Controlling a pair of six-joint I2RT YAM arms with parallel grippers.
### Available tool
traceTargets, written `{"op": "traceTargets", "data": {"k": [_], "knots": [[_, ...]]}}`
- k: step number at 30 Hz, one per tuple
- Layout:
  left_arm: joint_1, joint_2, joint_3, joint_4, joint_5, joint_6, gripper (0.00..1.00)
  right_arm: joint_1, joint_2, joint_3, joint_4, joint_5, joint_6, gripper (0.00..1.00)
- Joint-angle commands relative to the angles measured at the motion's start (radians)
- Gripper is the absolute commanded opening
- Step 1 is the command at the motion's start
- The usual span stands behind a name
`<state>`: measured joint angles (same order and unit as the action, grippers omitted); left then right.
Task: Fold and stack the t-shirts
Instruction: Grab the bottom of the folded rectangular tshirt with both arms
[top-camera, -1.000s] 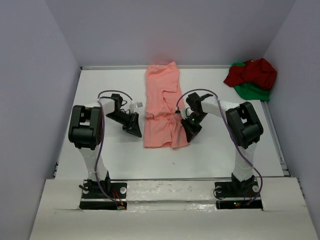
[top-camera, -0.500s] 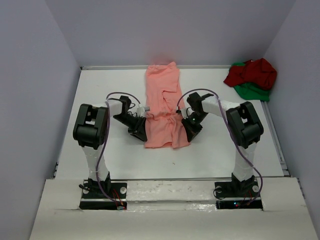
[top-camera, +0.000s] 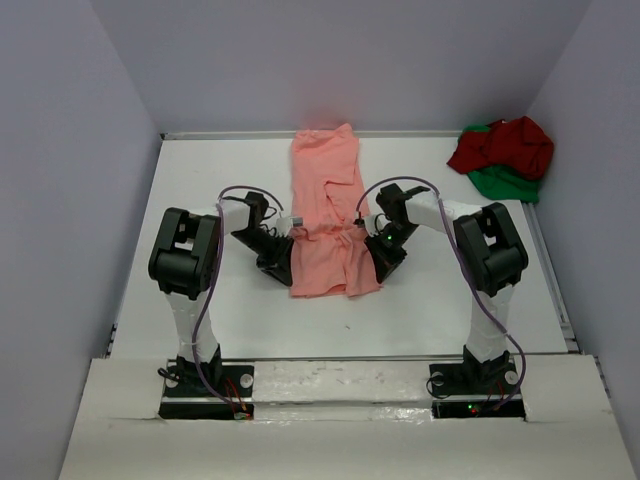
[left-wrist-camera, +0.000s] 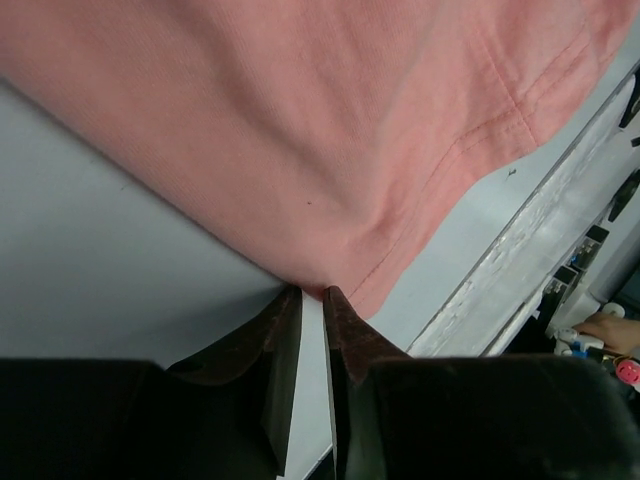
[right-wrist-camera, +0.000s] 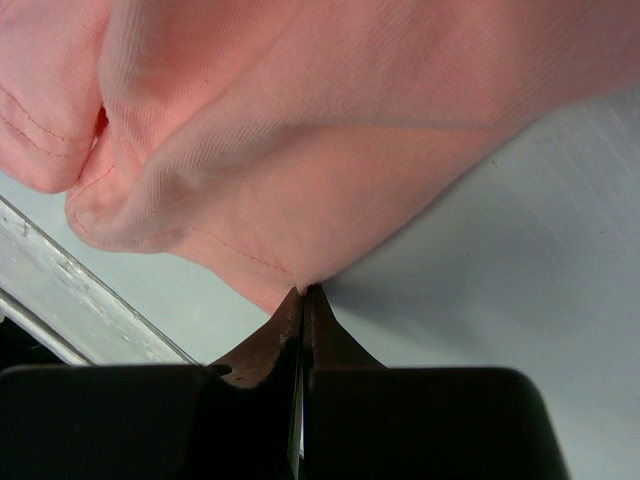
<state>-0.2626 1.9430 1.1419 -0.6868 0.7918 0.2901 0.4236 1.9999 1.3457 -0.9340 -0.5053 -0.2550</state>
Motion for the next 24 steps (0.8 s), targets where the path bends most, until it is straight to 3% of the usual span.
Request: {"op": "traceTargets", "data": {"k": [1,15,24], "knots": [[0.000,-0.004,0.051,-0.069,-0.071,0.023,0.29,-0.008,0.008,0.027,-0.003,0.008,-0.021,0.00],[-0.003,0.045,0.189,-0.235,-0.036,0.136,0.41,-0.008,0.027,0.046,-0.011,0.007,-0.029,0.00],[-0.004,0.096,0.300,-0.379,-0.016,0.248,0.32,-0.008,0.028,0.049,-0.012,0.011,-0.032,0.00]]}}
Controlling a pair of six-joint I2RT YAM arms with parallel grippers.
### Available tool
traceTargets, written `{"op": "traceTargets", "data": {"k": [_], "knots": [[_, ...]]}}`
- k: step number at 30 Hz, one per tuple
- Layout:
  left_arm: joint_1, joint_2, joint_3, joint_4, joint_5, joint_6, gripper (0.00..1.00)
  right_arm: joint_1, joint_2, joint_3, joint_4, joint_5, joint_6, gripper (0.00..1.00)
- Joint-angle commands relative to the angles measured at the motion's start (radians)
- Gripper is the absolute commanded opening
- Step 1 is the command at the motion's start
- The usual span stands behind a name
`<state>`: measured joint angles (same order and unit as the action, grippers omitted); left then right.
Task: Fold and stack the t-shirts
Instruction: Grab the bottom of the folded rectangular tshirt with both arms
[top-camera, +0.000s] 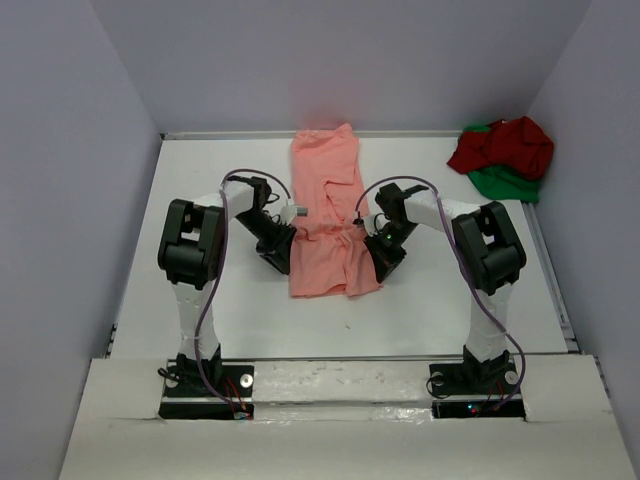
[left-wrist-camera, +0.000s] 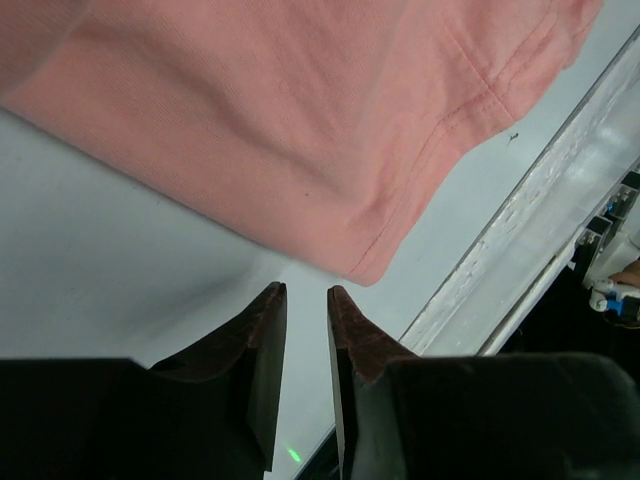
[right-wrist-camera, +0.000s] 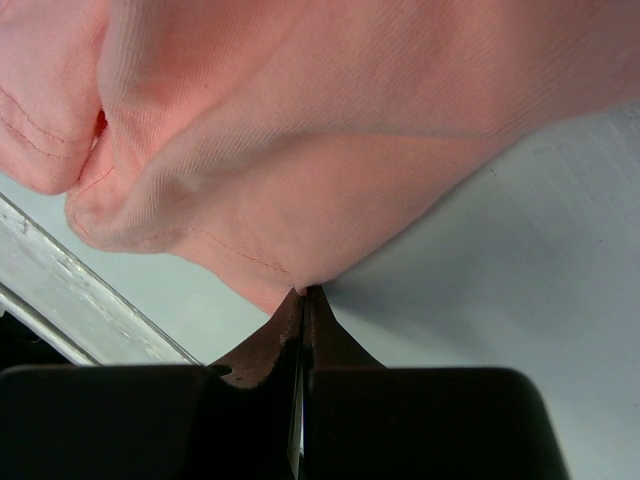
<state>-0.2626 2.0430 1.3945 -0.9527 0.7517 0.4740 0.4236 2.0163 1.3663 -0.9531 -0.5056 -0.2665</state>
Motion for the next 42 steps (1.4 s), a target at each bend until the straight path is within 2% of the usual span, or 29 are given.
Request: {"op": "traceTargets", "data": {"k": [1,8,14,23,31,32,42], "knots": [[-0.003,-0.004,0.050,-0.116,0.023,0.071,0.32,-0.008,0.012,0.030,0.005,0.010,-0.020,0.00],[-0.015,-0.023,-0.012,-0.109,-0.009,0.144,0.29,-0.008,0.025,0.045,0.002,0.009,-0.023,0.00],[-0.023,-0.081,-0.116,0.020,-0.034,0.141,0.27,-0.008,0.032,0.047,0.002,0.013,-0.025,0.00],[-0.033,-0.104,-0.216,0.141,0.032,0.114,0.26,-0.008,0.025,0.042,0.001,0.019,-0.027,0.00],[-0.033,-0.092,-0.212,0.189,0.141,0.077,0.32,-0.008,0.022,0.037,-0.003,0.024,-0.027,0.00],[-0.035,-0.089,-0.215,0.189,0.153,0.075,0.38,-0.008,0.021,0.036,-0.003,0.024,-0.028,0.00],[-0.033,-0.089,-0.230,0.146,0.221,0.120,0.40,-0.008,0.024,0.033,-0.003,0.032,-0.033,0.00]]}}
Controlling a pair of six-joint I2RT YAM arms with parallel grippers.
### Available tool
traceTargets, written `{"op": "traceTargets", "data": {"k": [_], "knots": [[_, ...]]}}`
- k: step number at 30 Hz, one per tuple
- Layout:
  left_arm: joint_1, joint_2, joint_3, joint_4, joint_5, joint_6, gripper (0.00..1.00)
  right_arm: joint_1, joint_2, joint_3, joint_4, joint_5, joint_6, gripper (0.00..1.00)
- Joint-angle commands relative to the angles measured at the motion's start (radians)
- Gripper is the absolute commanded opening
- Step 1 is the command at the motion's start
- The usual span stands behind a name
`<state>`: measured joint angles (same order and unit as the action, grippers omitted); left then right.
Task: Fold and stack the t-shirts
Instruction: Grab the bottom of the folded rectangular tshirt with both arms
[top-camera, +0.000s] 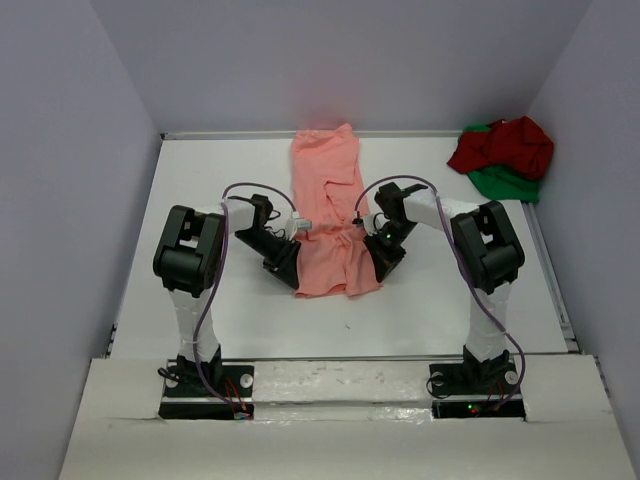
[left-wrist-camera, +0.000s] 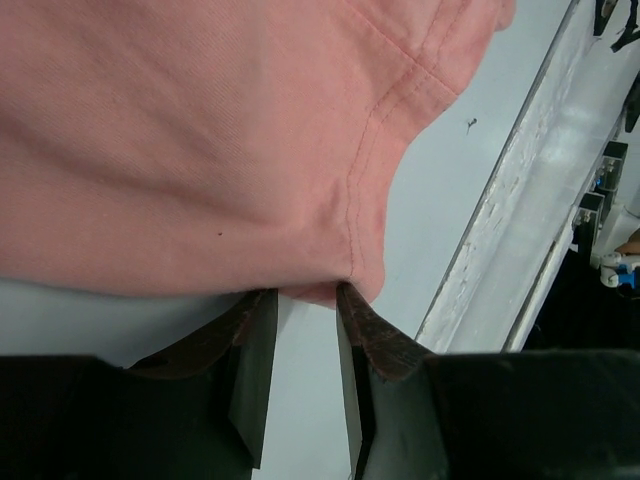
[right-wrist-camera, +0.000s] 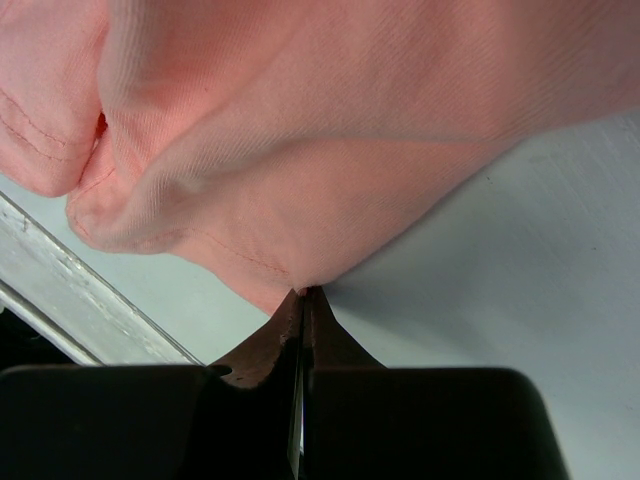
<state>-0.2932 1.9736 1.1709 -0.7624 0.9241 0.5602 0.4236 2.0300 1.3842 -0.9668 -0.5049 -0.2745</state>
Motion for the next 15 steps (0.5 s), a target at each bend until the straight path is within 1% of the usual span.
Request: {"op": "traceTargets", "data": {"k": [1,11,12,14,15], "knots": [[-0.003,-0.022,-0.007,-0.054,0.048,0.038,0.40,-0.008,0.010,0.015,0.013,0.032,-0.025,0.00],[0.015,-0.068,0.010,-0.133,0.082,0.101,0.38,-0.008,0.015,0.015,0.008,0.035,-0.029,0.00],[0.025,-0.068,0.010,-0.138,0.093,0.106,0.38,-0.008,0.016,0.015,0.008,0.035,-0.029,0.00],[0.031,-0.064,0.013,-0.163,0.099,0.125,0.45,-0.008,0.019,0.015,0.007,0.034,-0.029,0.00],[0.032,-0.065,0.013,-0.163,0.101,0.125,0.46,-0.008,0.021,0.015,0.007,0.034,-0.029,0.00]]}}
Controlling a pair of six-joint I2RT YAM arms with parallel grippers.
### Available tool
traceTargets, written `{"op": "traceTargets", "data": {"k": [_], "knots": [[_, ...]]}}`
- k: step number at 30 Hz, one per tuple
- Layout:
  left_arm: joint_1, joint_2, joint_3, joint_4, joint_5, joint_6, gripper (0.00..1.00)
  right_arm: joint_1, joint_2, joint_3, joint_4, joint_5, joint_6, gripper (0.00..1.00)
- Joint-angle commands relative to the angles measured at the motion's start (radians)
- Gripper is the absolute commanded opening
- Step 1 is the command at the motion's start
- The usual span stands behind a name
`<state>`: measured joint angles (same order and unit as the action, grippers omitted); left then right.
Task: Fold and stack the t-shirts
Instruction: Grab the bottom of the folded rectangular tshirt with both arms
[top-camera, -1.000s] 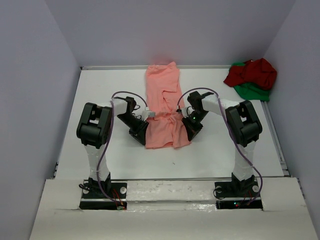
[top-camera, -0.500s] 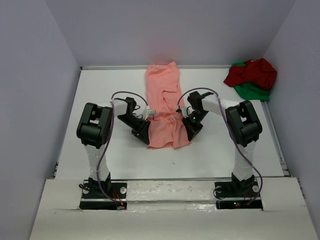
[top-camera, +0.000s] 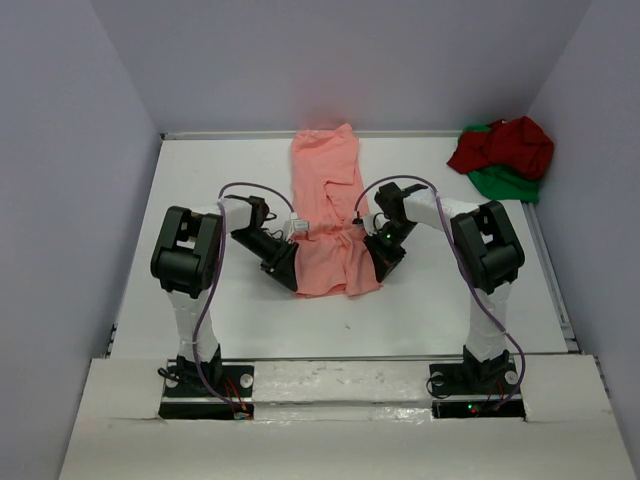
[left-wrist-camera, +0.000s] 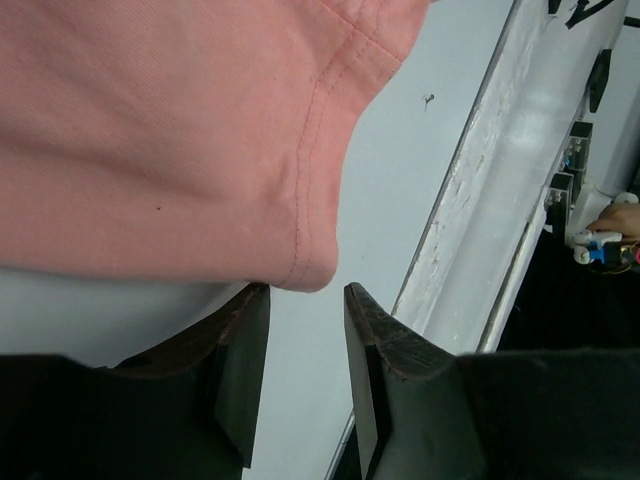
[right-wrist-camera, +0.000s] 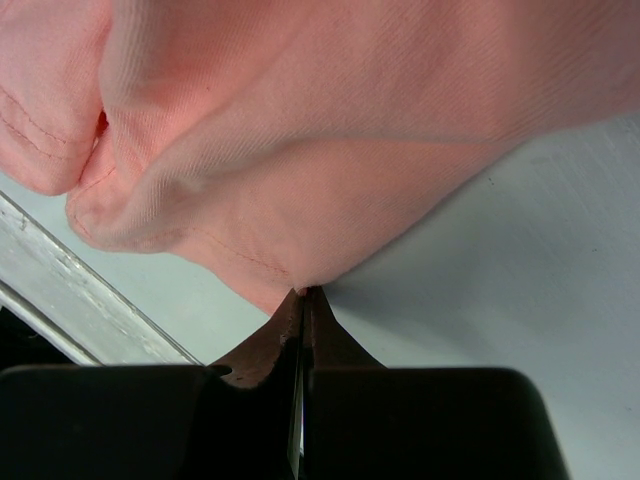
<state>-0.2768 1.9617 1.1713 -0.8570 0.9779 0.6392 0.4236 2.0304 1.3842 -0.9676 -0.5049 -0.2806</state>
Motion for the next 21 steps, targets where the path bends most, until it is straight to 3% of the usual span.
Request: {"op": "traceTargets", "data": {"k": [1,6,21], "knots": [[0.019,-0.052,0.011,-0.065,0.054,0.047,0.46,-0.008,0.022,0.015,0.007,0.032,-0.025,0.00],[0.019,-0.014,0.016,-0.062,0.068,0.053,0.48,-0.008,0.030,0.024,0.000,0.028,-0.029,0.00],[-0.007,0.006,-0.027,0.093,-0.080,-0.087,0.41,-0.008,0.024,0.021,-0.008,0.002,-0.045,0.00]]}}
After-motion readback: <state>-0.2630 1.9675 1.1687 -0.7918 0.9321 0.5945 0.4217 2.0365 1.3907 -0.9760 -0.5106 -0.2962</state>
